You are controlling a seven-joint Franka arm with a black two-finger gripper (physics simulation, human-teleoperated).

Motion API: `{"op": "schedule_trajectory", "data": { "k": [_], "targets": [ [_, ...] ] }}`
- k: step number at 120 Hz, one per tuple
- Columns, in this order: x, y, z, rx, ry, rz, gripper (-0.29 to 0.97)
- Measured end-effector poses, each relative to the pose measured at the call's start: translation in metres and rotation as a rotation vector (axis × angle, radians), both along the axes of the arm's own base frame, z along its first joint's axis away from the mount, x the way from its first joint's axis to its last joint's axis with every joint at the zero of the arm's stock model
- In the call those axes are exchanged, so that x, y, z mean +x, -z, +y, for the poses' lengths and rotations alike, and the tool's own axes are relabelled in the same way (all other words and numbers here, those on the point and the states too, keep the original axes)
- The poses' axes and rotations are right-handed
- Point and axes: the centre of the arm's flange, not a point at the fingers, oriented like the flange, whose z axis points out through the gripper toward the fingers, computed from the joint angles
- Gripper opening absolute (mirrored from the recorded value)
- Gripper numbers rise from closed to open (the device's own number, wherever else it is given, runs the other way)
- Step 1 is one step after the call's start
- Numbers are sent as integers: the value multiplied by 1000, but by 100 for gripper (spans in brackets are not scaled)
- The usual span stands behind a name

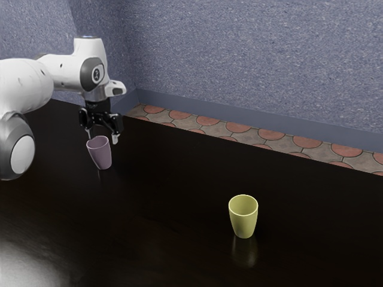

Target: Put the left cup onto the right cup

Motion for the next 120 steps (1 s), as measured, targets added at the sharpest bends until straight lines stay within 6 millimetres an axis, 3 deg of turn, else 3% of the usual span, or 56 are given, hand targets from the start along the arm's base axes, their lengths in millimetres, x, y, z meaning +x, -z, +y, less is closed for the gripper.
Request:
{"op": "schedule_trajectory", "data": {
  "k": [29, 93, 120],
  "targets": [
    [8, 5, 14, -10, 2, -20, 68],
    [24, 36, 18, -13, 28, -68, 68],
    [25, 39, 20, -10, 31, -81, 68]
  ]
}}
